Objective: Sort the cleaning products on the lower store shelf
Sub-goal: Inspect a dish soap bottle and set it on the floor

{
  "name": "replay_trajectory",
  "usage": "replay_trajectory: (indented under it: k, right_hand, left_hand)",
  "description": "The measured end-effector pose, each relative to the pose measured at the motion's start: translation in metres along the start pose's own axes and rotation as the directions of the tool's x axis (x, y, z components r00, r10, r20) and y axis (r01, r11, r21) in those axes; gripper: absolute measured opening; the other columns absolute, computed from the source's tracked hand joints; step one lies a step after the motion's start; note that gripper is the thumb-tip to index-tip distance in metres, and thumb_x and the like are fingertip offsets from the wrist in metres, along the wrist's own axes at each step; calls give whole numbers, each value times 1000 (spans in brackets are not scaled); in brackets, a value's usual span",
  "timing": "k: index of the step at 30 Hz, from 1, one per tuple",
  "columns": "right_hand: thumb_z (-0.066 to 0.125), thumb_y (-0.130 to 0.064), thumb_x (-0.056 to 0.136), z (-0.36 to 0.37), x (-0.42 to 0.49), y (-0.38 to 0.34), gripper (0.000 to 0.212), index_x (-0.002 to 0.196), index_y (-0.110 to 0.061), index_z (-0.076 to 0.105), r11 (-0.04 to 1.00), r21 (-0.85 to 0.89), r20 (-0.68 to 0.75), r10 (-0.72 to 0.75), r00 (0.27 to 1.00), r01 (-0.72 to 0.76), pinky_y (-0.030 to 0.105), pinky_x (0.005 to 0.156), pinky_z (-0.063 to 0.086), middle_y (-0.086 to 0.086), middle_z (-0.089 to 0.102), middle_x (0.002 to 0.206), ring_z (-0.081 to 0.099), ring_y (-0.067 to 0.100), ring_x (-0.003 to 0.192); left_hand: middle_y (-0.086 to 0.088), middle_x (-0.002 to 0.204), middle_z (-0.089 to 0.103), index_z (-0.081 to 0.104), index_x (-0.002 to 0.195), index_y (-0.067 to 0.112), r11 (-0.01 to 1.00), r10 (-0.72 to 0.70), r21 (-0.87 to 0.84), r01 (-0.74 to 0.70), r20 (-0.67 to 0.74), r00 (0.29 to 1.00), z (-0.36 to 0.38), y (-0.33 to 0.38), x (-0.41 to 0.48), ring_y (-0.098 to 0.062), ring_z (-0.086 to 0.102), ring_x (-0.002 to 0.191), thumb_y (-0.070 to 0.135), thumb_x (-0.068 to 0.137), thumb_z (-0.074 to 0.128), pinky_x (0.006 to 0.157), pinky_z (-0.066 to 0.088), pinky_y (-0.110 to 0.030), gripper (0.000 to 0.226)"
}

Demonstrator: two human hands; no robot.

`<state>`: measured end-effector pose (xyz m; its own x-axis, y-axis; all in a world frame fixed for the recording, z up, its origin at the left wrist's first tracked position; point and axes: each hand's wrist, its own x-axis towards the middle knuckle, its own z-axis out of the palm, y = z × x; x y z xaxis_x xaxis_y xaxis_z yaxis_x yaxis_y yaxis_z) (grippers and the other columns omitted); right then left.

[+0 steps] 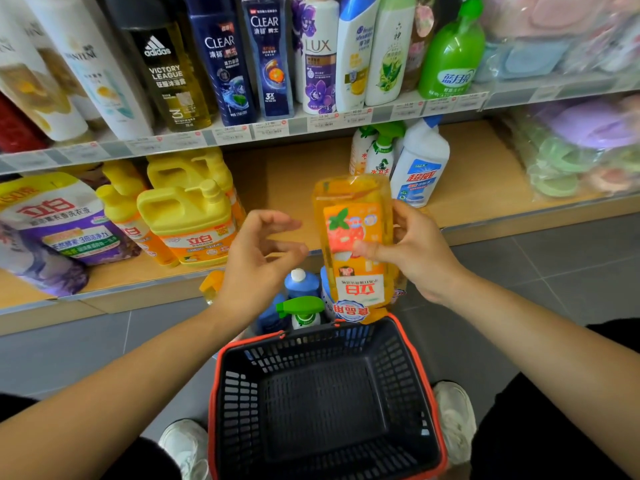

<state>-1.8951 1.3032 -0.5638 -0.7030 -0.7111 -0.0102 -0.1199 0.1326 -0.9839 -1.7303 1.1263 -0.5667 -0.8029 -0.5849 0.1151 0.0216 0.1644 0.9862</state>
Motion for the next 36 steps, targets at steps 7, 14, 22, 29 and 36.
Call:
replay_trajectory:
  k: [7, 14, 22, 29, 36]
  right_hand:
    - [80, -13, 82, 1, 21, 0, 93, 154, -38, 27, 919, 391, -139, 101, 985, -39, 60, 94, 54, 3, 67, 130, 67, 25, 117]
    - [78, -14, 86, -5, 39, 6, 84, 149, -38, 29, 855, 503, -135, 222, 966, -126, 55, 82, 59, -1, 69, 126, 70, 24, 111]
    - [85, -25, 74, -9, 58, 39, 63, 127, -25, 52, 791, 471, -40, 462, 886, -391, 52, 91, 57, 6, 71, 120, 70, 35, 108]
    - [77, -31, 87, 18, 87, 66, 45, 126, -18, 60, 714, 432, 46, 593, 804, -551, 39, 98, 54, 8, 63, 132, 63, 31, 113]
    - [81, -18, 84, 49, 123, 69, 77, 150, -27, 43, 924, -45, 20, 380, 925, -379, 37, 99, 52, 2, 59, 141, 61, 18, 119]
  left_hand:
    - [1, 121, 73, 66, 125, 16, 872, -489, 178, 457, 383, 784, 17, -52, -9, -19, 68, 116, 20, 84, 82, 108, 49, -49, 44]
    - [-9, 97, 75, 67, 109, 12, 875, -432, -80, 477, 315, 845, 17, -57, -2, -15, 74, 88, 12, 97, 62, 83, 61, -29, 13]
    - [-1, 70, 69, 60, 106, -5, 951, -285, -110, 289, 53, 957, -15, -35, 37, -14, 72, 66, 10, 99, 59, 64, 62, -26, 17]
    - [-13, 79, 71, 65, 101, 0, 980, -143, 123, 153, -85, 986, -26, -22, 81, -19, 73, 72, 27, 97, 66, 71, 64, -40, 28]
    - [7, 81, 64, 69, 98, 19, 685, 193, 715, -141, 8, 981, -19, -43, 128, -11, 58, 72, 44, 93, 67, 64, 43, -26, 25]
